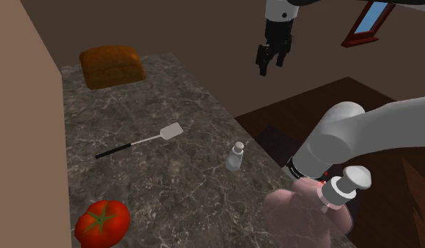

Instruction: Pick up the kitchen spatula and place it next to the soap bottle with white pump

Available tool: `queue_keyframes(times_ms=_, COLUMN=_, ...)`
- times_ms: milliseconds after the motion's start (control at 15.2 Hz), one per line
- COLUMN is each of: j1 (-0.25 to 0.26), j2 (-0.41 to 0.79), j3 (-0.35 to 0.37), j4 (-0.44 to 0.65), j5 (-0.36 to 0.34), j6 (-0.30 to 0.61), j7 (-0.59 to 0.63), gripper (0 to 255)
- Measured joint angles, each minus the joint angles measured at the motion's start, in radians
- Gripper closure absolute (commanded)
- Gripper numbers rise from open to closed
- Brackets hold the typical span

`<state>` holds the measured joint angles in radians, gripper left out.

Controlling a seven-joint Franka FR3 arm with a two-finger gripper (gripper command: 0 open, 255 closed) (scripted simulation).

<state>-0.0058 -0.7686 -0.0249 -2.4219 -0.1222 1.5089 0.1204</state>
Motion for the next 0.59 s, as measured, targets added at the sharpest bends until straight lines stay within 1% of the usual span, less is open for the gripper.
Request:
queue_keyframes(times_ms=66, j1=0.0, j2=0.0, j3=0.0, j4=0.0, j5=0.0, j6=0.0, j7=0.0, gripper=0)
queue_keyframes(times_ms=198, j1=0.017, j2=0.034, j3=0.0, j4=0.007, j5=0.004, j6=0.032, j7=-0.022, gripper=0)
queue_keyframes(times_ms=594, j1=0.094, j2=0.201, j3=0.007, j4=0.035, j5=0.026, j6=0.198, j7=-0.127, gripper=0)
